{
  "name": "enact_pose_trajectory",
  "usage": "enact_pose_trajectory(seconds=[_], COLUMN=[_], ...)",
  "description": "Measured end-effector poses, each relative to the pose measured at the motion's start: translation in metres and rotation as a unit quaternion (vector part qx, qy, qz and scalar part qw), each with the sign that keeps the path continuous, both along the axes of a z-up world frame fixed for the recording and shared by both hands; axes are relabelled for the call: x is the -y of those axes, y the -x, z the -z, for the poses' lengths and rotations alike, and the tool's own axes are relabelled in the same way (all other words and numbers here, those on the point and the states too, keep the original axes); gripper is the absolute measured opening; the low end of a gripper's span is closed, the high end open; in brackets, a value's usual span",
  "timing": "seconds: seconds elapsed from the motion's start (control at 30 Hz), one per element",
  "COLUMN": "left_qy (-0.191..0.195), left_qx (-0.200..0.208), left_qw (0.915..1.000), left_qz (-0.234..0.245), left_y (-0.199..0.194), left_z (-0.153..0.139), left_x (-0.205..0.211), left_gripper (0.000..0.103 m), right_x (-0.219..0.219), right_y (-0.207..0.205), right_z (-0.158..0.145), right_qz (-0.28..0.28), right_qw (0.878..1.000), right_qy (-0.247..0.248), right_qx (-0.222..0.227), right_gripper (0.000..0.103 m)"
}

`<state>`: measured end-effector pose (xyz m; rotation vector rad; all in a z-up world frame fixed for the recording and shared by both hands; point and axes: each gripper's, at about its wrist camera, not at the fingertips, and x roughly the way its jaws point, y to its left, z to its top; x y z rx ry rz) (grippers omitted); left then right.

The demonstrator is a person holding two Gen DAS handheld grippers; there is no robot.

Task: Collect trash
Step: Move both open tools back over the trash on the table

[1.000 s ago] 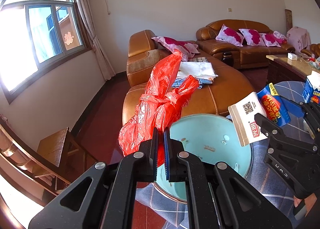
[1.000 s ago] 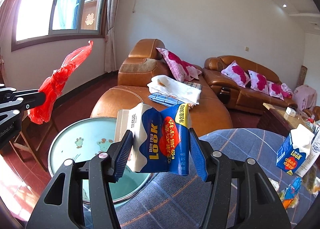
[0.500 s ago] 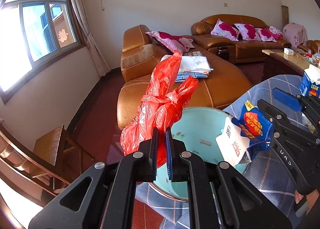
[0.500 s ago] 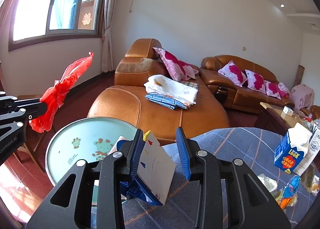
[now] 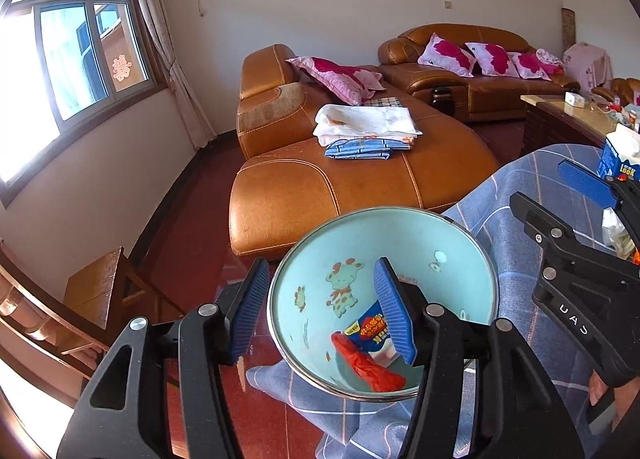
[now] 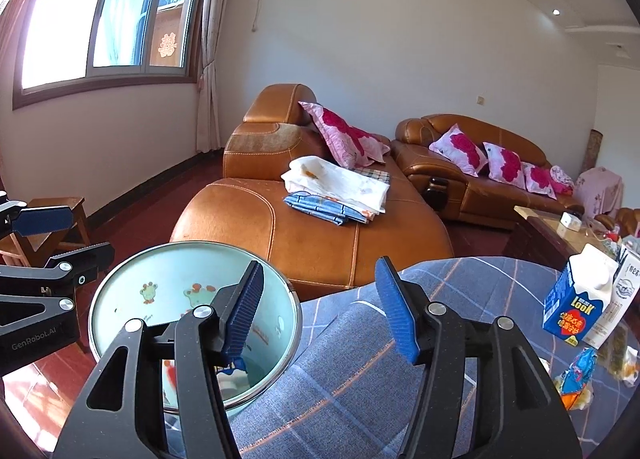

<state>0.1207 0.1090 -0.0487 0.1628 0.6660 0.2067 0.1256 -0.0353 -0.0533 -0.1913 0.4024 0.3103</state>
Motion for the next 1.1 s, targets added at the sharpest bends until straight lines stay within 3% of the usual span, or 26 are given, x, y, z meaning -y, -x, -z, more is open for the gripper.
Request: enact_pose_trajectory(seconds=[0.43, 0.63, 0.87, 1.1], left_qy=[-0.002, -0.001, 0.009, 0.015], left_qx=[0.003, 0.01, 0.022, 0.023], left_qw=[1.0, 0.9999, 0.9994, 0.9971], left_qz=[0.001, 0.011, 0.026, 0.072], left_y=[0.005, 0.011, 0.022, 0.04], left_z=[0.0, -0.006, -0.015, -0.017], left_x=[0.001, 0.007, 0.018, 0.051], left_gripper=[0.055, 0.063, 0.069, 0.074], right_x=[-0.003, 0.0, 0.018, 0.063], right_y=[0.002, 0.008, 0.029, 0.079], right_z=[0.001, -0.002, -0.024, -0.033], right_qz=[-0.002, 0.009, 0.053, 0.117], right_qw=[1.0, 1.0, 0.998, 0.993], right_qy=[0.002, 0.004, -0.001, -0.001], right_qx=[0.006, 0.015, 0.023, 0.022], right_gripper=[0.061, 0.066, 0.072, 0.073])
